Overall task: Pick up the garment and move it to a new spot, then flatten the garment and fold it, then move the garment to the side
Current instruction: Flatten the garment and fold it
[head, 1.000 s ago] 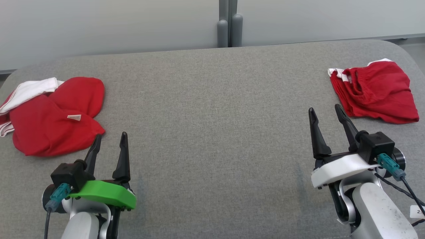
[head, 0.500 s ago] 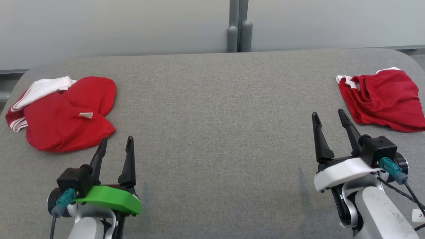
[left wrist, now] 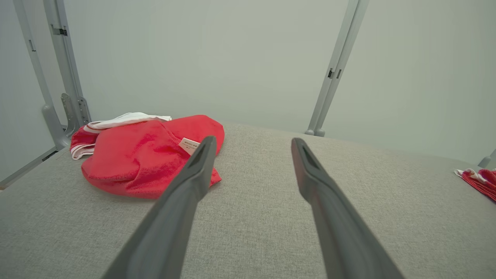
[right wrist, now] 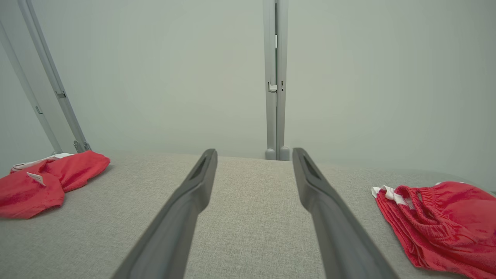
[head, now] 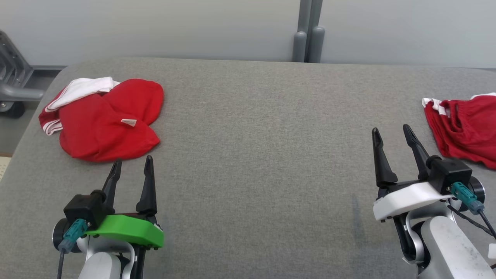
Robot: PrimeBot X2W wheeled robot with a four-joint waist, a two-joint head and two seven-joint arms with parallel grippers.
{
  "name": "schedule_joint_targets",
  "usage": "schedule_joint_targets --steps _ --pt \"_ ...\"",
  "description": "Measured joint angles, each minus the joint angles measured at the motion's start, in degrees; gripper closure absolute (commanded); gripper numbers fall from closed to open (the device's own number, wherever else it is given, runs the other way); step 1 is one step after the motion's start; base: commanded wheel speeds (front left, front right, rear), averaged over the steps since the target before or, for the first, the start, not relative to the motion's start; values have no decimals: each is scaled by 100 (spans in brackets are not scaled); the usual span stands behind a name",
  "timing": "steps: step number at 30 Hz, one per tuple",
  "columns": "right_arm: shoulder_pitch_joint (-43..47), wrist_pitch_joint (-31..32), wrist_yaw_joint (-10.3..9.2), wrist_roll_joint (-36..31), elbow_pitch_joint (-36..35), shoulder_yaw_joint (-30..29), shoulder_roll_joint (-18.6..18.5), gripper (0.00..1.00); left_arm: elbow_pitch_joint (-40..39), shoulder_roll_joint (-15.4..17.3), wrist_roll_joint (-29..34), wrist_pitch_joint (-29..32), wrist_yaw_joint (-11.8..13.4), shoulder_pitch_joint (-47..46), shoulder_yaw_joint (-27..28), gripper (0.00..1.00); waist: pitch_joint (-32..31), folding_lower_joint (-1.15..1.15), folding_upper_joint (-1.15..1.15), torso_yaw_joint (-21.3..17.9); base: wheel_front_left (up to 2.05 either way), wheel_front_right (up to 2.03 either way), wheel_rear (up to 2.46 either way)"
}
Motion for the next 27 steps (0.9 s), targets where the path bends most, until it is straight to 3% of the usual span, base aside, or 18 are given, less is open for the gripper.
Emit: schedule_joint_targets --steps 20,27 --pt "-4 9 8 -57 -136 116 -51 0 -163 0 -8 97 177 71 9 0 132 0 0 1176 0 0 0" --pt "-127 122 78 -124 -199 293 -53 0 -93 121 -9 172 246 23 249 0 275 0 0 1367 0 0 0"
